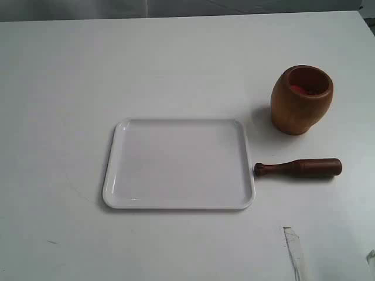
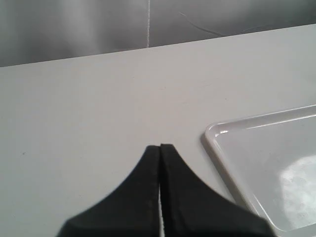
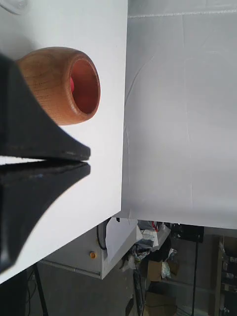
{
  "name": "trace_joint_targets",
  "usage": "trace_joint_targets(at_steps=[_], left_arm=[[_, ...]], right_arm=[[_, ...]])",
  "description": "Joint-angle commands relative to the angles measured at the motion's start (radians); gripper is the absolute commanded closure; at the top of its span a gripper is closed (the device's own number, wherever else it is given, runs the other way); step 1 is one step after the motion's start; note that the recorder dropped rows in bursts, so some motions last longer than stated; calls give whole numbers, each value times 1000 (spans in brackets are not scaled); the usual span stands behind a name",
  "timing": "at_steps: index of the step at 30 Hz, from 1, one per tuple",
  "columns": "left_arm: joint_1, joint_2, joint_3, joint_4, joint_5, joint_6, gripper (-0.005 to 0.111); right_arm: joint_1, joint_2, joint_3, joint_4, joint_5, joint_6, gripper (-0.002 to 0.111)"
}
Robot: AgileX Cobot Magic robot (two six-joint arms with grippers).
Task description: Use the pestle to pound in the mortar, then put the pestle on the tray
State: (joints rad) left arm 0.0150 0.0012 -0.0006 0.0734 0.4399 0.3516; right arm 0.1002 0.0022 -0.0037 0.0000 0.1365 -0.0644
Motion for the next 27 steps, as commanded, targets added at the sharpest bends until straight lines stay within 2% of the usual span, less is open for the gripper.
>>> trace_joint_targets(at_steps=[1, 21, 24, 27], left_arm=[[-8, -1, 1, -7, -3, -8, 107], [-8, -1, 1, -7, -3, -8, 107], [-8, -1, 1, -7, -3, -8, 107], [-8, -1, 1, -7, -3, -8, 107]], right_arm=[[-6, -2, 4, -16, -1, -6, 108], [-6, -2, 4, -5, -1, -6, 108], [-6, -2, 4, 32, -55, -6, 108], [-6, -2, 4, 178, -147, 13, 108]])
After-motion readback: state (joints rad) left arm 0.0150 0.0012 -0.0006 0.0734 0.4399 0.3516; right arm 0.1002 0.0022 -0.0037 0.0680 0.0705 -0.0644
